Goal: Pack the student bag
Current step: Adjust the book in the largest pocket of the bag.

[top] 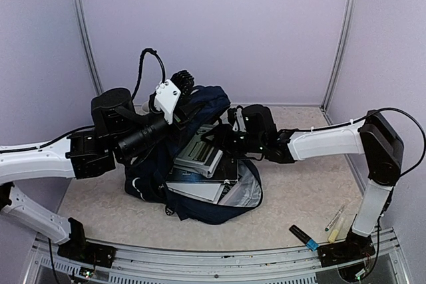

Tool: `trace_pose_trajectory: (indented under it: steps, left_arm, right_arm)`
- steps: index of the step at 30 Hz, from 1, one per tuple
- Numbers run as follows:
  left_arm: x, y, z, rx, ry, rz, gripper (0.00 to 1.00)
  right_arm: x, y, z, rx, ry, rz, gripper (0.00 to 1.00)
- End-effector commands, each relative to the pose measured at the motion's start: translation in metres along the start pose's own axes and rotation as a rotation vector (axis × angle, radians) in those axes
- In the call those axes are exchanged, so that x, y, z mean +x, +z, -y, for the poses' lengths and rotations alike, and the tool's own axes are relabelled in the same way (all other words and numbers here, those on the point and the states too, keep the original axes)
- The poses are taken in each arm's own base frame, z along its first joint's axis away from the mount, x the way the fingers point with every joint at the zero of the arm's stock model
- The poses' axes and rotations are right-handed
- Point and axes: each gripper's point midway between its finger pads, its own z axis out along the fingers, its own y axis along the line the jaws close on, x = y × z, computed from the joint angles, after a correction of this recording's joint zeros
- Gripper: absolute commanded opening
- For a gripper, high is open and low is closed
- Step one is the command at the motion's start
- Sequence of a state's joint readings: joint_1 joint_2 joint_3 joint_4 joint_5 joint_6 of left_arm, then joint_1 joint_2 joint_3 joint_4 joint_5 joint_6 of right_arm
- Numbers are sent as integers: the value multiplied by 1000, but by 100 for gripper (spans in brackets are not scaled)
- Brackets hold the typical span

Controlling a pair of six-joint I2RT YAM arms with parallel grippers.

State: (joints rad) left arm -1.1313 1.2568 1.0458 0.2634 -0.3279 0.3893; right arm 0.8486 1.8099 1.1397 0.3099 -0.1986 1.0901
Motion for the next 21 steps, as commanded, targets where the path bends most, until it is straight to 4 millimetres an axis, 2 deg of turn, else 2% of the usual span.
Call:
trace_pose_trajectory:
  steps: [1, 5, 7, 10, 14, 18, 21]
  left_arm:
    - [-76, -27, -43, -94, -173, 294, 0]
    - [-41, -23, -54, -161, -162, 177, 0]
    - [-22, -22, -63, -198, -159, 126, 0]
    - [-5, -21, -72, -232, -162, 73, 0]
    - [10, -19, -76, -246, -148, 29, 0]
    - [21, -16, -72, -238, -128, -8, 0]
    - [26, -16, -72, -240, -118, -28, 0]
  right_arm:
    - [7, 11, -1, -9, -51, -51, 54]
    - [14, -8, 11, 54, -105, -81, 65]
    - [11, -18, 5, 90, -170, -107, 74]
    - [8, -33, -5, 117, -249, -146, 99]
    - [-4, -56, -16, 125, -290, -165, 100]
    - [-14, -78, -31, 44, -298, -178, 100]
    - [-45, -101, -26, 52, -292, -115, 100]
